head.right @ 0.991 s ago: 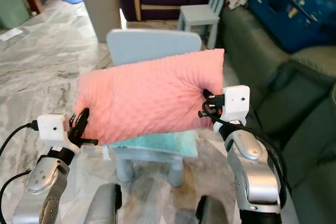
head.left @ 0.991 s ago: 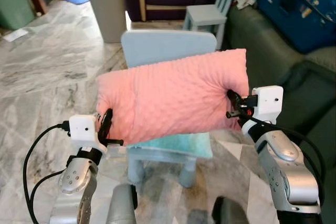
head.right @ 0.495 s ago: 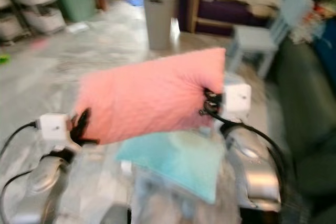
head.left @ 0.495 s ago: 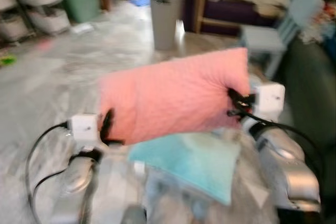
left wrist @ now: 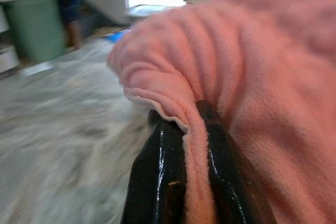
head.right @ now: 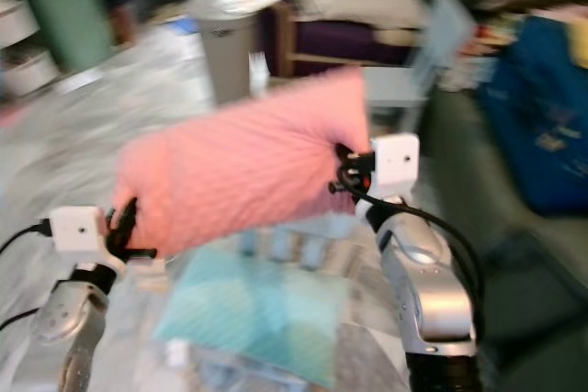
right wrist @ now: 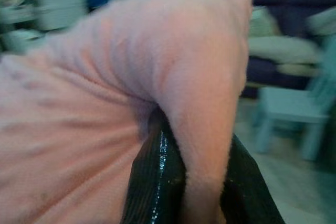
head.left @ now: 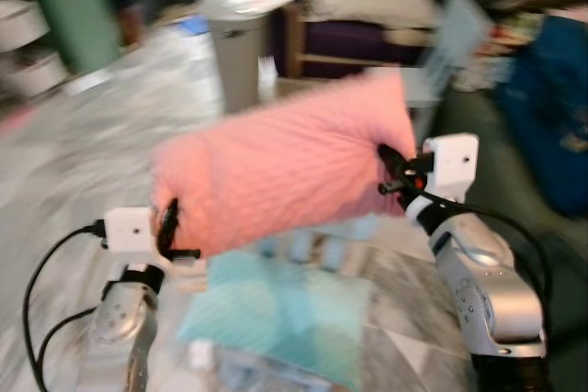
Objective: Move the pillow to the sofa
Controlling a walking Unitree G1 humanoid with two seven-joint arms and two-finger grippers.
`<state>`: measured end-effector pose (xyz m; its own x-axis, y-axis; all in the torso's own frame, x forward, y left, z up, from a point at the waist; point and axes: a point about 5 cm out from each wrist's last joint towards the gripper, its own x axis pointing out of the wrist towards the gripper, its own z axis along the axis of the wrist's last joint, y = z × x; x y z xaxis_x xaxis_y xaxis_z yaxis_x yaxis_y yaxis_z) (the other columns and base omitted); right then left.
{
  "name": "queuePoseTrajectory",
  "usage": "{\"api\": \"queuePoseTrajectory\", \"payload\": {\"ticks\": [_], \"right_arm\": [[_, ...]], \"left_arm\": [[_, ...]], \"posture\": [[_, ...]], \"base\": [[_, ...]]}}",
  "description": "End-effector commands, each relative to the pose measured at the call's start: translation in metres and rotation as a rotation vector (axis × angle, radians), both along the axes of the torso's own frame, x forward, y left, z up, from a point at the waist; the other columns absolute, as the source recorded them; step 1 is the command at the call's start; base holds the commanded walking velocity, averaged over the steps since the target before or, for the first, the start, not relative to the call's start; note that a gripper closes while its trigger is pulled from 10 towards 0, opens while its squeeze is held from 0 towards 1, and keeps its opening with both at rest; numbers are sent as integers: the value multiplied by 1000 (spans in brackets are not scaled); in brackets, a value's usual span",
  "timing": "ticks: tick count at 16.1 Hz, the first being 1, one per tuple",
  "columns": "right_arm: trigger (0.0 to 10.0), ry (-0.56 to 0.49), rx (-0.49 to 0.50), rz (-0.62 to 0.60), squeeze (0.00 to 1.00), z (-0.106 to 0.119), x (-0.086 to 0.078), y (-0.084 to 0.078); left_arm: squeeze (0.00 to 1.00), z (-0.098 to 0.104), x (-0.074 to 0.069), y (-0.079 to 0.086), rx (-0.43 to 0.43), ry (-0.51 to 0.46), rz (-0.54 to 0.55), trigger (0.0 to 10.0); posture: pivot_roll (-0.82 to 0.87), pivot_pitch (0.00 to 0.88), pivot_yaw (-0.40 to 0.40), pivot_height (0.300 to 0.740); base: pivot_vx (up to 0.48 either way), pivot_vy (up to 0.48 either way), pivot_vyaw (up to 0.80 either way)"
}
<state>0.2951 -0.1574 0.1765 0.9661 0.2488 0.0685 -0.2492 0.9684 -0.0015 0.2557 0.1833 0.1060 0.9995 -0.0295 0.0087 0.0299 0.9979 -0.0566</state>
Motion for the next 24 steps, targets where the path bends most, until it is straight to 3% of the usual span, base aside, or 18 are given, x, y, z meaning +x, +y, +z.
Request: {"api": "queuePoseTrajectory", "payload": {"ticks": [1,5,14,22,24], "right_arm": [[10000,7,1,-64,0,-2,-2,-15],[10000,9,1,-59,0,-2,-1,-13],[10000,34,1,-34,0,-7,-3,-10],[10000,53,-4,-32,0,-9,-4,-12],[10000,47,-12,-31,0,-8,-4,-12]], "left_arm": [[0,0,1,-10,-8,8,-33,10000],[0,-1,3,-16,7,53,-78,10000],[0,-3,1,-18,-64,87,-105,10000],[0,-6,0,-21,-91,108,-111,10000],[0,-7,-1,-21,-95,113,-110,10000]], "posture": [[-20,0,3,740],[-17,0,3,740],[-20,0,-1,740],[-28,0,-6,740],[-28,0,-8,740]], "base": [[0,0,0],[0,0,0],[0,0,0],[0,0,-754],[0,0,0]]}}
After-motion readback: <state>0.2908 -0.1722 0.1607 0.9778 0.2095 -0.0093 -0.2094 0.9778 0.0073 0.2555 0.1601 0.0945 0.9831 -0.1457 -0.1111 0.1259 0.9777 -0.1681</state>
